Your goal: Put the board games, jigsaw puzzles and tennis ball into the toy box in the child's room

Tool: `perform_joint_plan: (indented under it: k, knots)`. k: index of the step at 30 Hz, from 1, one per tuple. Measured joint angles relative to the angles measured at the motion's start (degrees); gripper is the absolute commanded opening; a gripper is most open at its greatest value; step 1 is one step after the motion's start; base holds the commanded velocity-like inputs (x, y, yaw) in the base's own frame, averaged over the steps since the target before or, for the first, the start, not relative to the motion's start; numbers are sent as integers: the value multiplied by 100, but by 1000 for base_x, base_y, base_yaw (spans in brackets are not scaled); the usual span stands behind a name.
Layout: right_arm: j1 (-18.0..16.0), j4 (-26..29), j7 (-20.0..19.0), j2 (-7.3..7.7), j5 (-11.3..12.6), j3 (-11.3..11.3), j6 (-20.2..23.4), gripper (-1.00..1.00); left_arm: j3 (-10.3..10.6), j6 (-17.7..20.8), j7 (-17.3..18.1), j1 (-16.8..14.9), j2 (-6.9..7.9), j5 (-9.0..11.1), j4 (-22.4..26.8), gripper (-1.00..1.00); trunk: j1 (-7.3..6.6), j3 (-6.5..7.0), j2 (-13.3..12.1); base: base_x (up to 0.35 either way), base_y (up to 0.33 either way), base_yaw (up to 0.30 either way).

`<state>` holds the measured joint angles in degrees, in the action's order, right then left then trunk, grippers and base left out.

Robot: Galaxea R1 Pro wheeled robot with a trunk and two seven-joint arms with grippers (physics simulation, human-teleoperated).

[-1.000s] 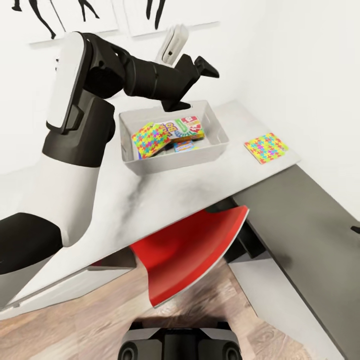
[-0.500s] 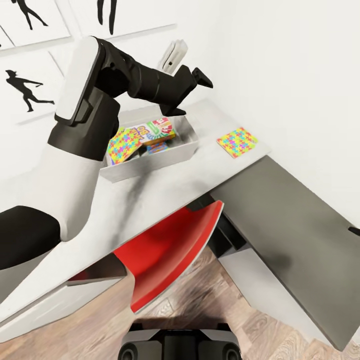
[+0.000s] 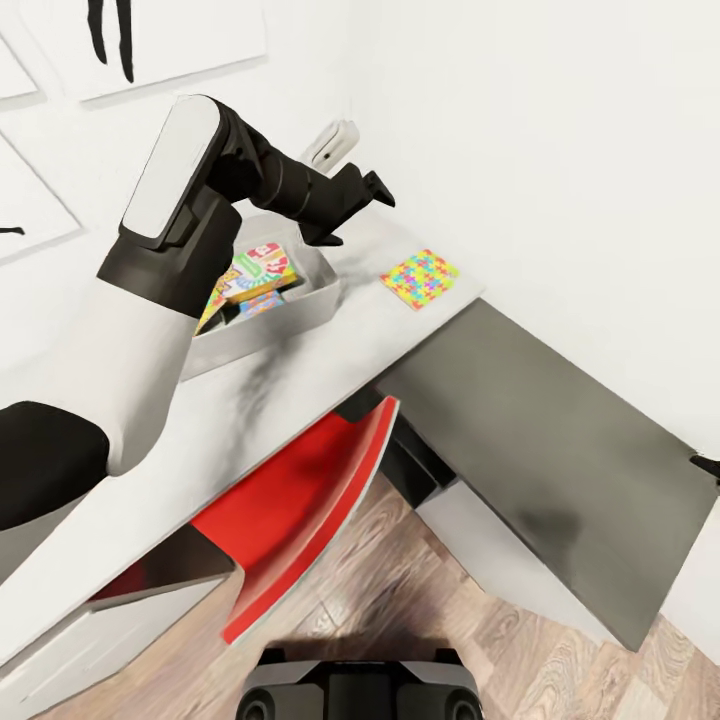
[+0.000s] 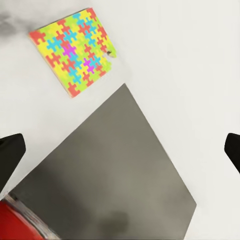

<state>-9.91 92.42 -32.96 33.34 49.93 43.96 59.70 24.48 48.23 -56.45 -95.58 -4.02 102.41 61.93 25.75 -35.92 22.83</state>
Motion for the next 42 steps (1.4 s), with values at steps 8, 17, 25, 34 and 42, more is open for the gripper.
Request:
perform_joint_plan:
  k: [8, 17, 25, 34, 42]
  knots:
    - [-6, -4, 7, 3, -34, -200, 0, 100, 30, 8, -7, -14, 63, -53, -49, 100, 0, 19, 0, 0, 0, -277]
    - [-6, -1, 5, 0, -45, -253, 1, 100, 38, 10, -18, -16, 101, -66, -59, 100, 0, 37, 0, 0, 0, -229]
    - [-6, 4, -4, 4, -51, -265, 2, 100, 46, 15, -19, -13, 284, -67, -61, 100, 0, 42, 0, 0, 0, -72]
    - [-4, 4, -9, 4, -53, -284, 0, 100, 60, 32, -13, 38, 510, -64, -114, 100, -2, 43, 0, 81, 17, -18]
    - [-4, 10, -10, -8, -54, -294, 0, 100, 69, 34, -14, 65, 569, -63, -105, 100, -1, 43, 0, 187, 76, -4]
